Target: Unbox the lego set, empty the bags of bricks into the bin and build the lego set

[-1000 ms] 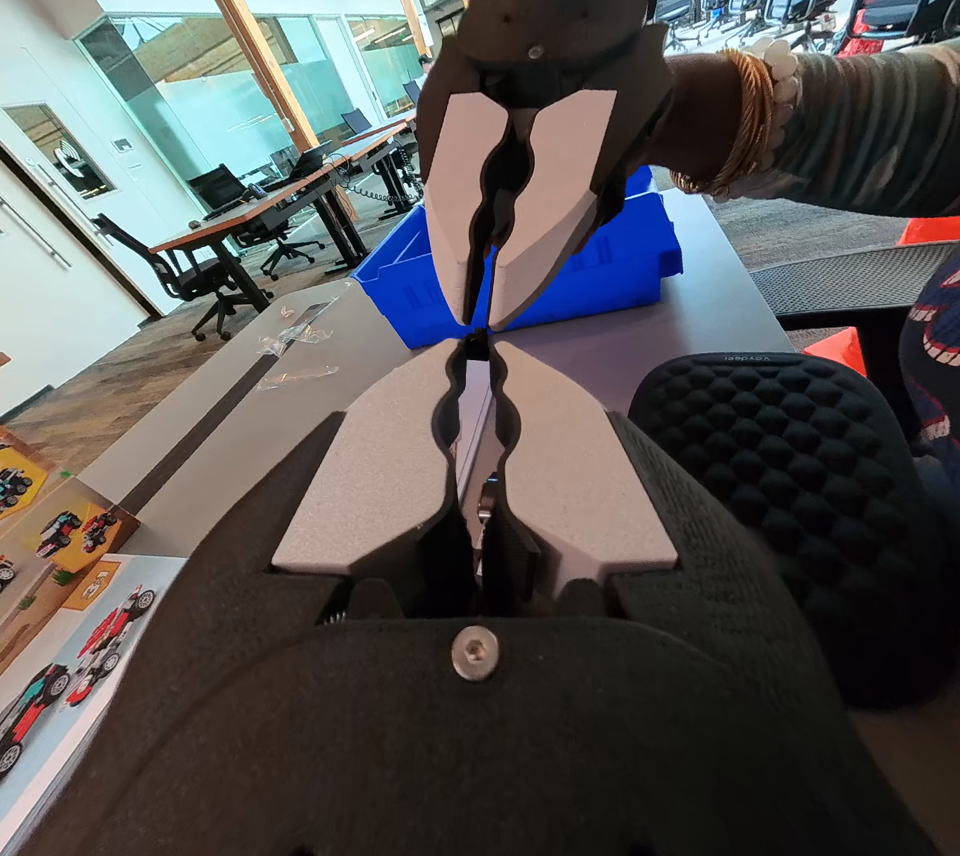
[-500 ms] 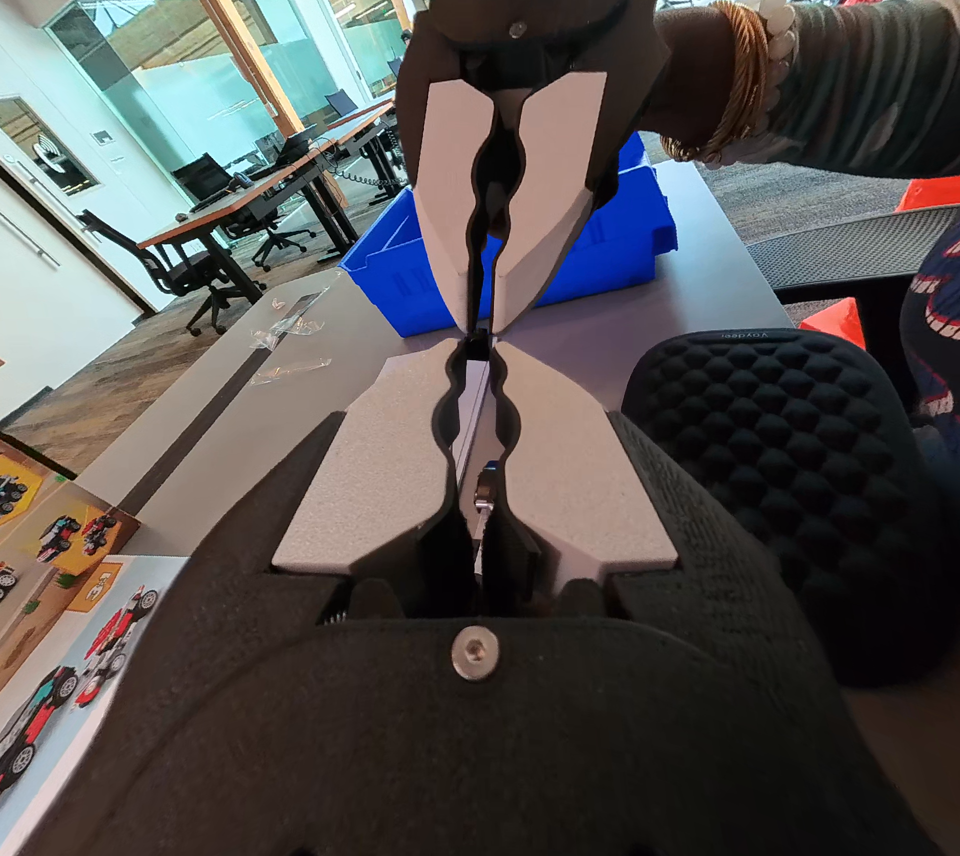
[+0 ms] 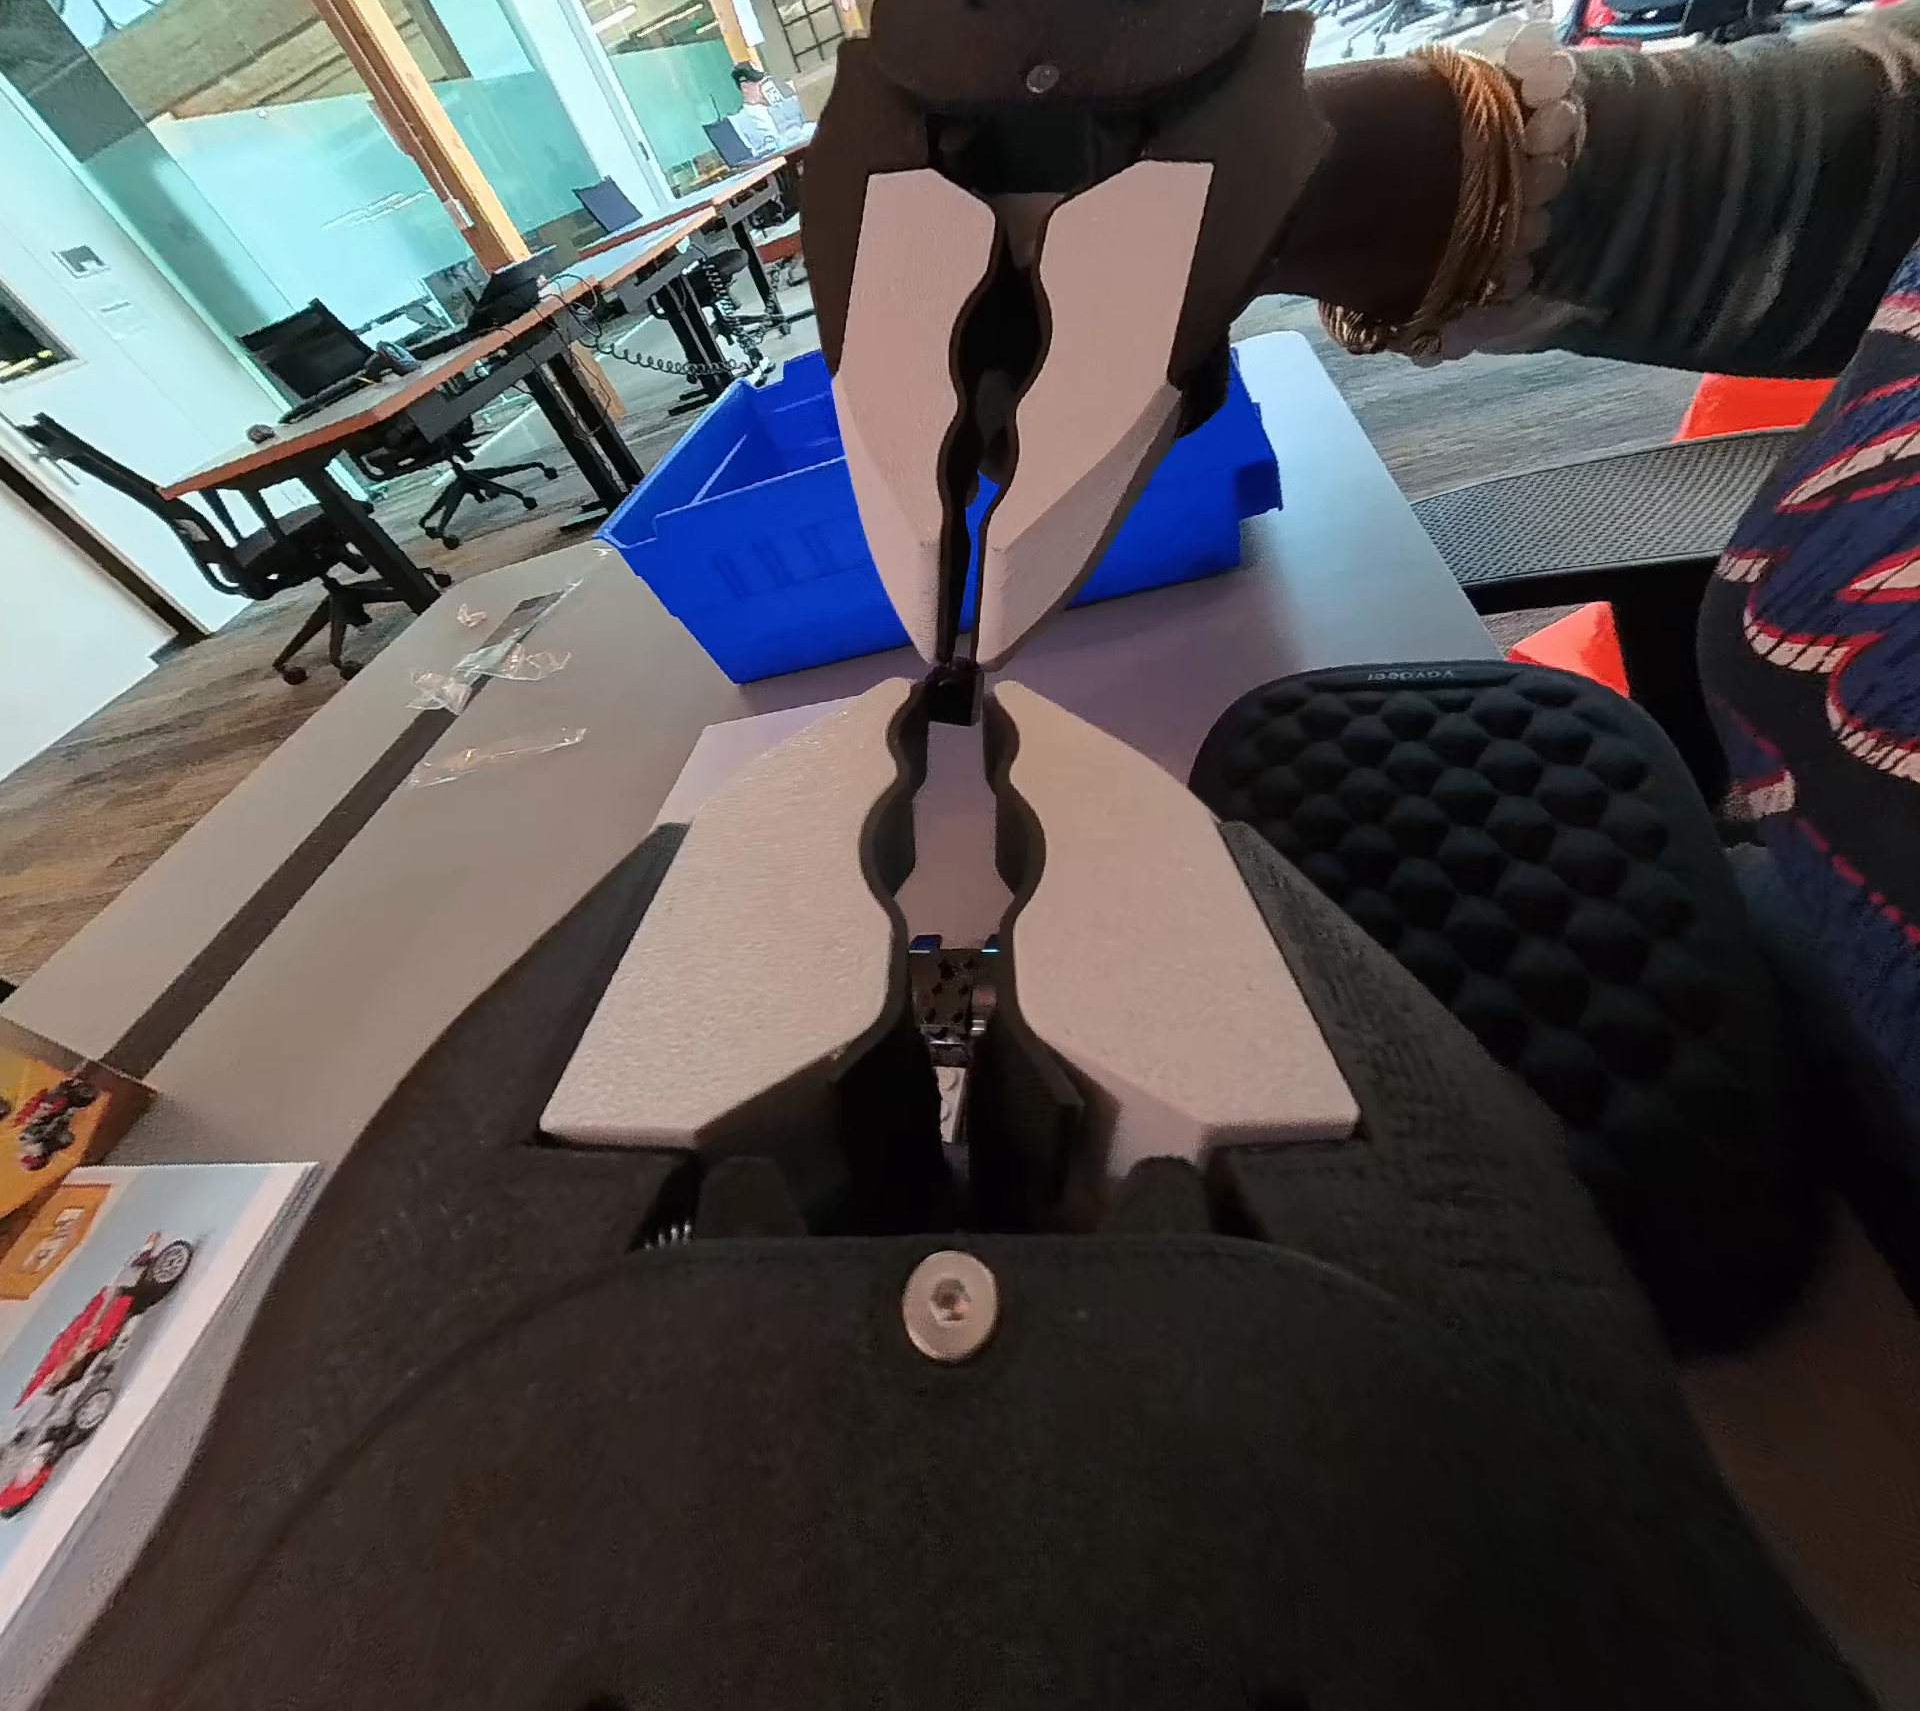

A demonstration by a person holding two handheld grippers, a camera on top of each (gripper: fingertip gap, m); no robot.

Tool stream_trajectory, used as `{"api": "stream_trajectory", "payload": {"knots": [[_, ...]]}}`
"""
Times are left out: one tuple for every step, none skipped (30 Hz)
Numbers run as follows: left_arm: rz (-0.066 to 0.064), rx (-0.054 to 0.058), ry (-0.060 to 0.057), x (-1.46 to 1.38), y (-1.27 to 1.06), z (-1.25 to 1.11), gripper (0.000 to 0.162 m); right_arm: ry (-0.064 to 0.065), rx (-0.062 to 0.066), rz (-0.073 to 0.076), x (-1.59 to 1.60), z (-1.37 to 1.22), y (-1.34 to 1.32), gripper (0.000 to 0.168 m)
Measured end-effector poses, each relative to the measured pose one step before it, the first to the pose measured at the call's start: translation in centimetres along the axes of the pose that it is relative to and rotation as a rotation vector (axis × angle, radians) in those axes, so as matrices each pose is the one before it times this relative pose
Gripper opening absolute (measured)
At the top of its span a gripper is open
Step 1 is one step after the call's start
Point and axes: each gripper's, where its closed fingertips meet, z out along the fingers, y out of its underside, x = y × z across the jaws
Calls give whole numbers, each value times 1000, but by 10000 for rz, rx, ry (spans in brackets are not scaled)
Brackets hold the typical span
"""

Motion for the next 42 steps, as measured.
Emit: {"api": "stream_trajectory", "payload": {"knots": [[-105,8,51,49,6,23,12,37,77,66,21,-73,-9,4],[-64,-9,9,-3,29,6,14,-7,109,112,-10,-95,-65,4],[-45,-25,-19,-55,74,-20,15,5,108,134,35,-114,-42,4],[-56,-40,-8,-52,88,-23,16,76,86,122,131,-165,3,4],[-80,-56,10,-47,118,-36,19,114,63,114,190,-189,60,4],[-109,-80,13,-53,168,-54,21,152,48,146,234,-234,101,4],[-132,-88,12,-100,196,-70,23,140,74,174,219,-258,92,4],[-147,-65,5,-107,194,-97,24,136,107,222,209,-272,83,4],[-166,-52,-8,-153,190,-119,24,197,156,298,294,-276,32,4],[-176,-63,-21,-179,217,-137,25,156,190,350,241,-271,23,4],[-171,-78,-25,-191,249,-129,26,187,207,417,323,-268,34,4],[-163,-98,-23,-178,282,-113,26,281,238,475,472,-282,39,4],[-152,-125,-45,-189,320,-84,26,191,286,461,362,-263,-23,4],[-107,-114,-73,-208,313,-65,27,165,321,466,302,-252,-93,4],[-37,-59,-73,-158,237,-46,28,179,346,470,278,-232,-144,4],[2,-4,-76,-101,146,-30,28,68,318,411,102,-176,-146,4],[20,17,-73,-68,88,-2,28,80,236,359,106,-134,-66,4],[44,9,-71,-43,96,16,28,112,127,275,149,-107,84,4],[68,-21,-81,-55,123,39,28,88,21,172,89,-64,197,4],[83,-59,-82,-66,173,49,28,116,-29,111,125,-45,223,4],[76,-87,-49,-31,203,62,28,90,-27,95,101,-37,198,4],[43,-88,-7,3,201,65,28,44,-47,124,59,-18,180,4],[13,-83,16,26,191,63,28,40,-48,126,63,13,161,4],[11,-109,33,32,223,56,29,30,-53,86,40,39,155,4],[27,-185,51,53,305,52,29,38,-122,38,47,51,234,4],[50,-315,108,101,452,55,29,87,-167,-10,92,55,278,4],[66,-461,192,172,613,40,29,94,-135,-39,107,41,226,4],[84,-582,226,157,750,19,30,65,-111,-25,74,42,196,4],[109,-639,159,7,847,-1,32,44,-108,8,82,69,205,4],[125,-635,84,-159,883,-41,35,39,-95,43,84,99,218,4],[135,-585,92,-188,864,-40,36,5,-92,51,38,141,230,4],[135,-465,94,-210,709,-28,36,-42,-89,56,-50,189,255,4],[107,-310,78,-240,489,53,36,-67,-97,90,-83,211,293,4],[42,-179,59,-276,307,166,36,-80,-117,139,-91,229,339,4],[-15,-104,62,-241,149,257,36,-70,-119,174,-60,254,340,4],[-1,-102,123,-78,80,323,36,-47,-123,192,-6,236,360,4],[52,-111,136,30,47,329,36,-24,-122,197,23,222,337,4],[83,-112,108,59,47,339,36,-28,-115,170,38,179,308,4],[61,-138,85,67,92,337,36,-9,-96,153,39,128,251,4],[7,-159,51,45,119,319,36,20,-93,154,83,100,244,4],[-35,-136,78,120,88,283,35,2,-98,117,50,73,247,4],[-83,-56,125,213,-32,224,32,24,-94,92,62,57,250,4]]}}
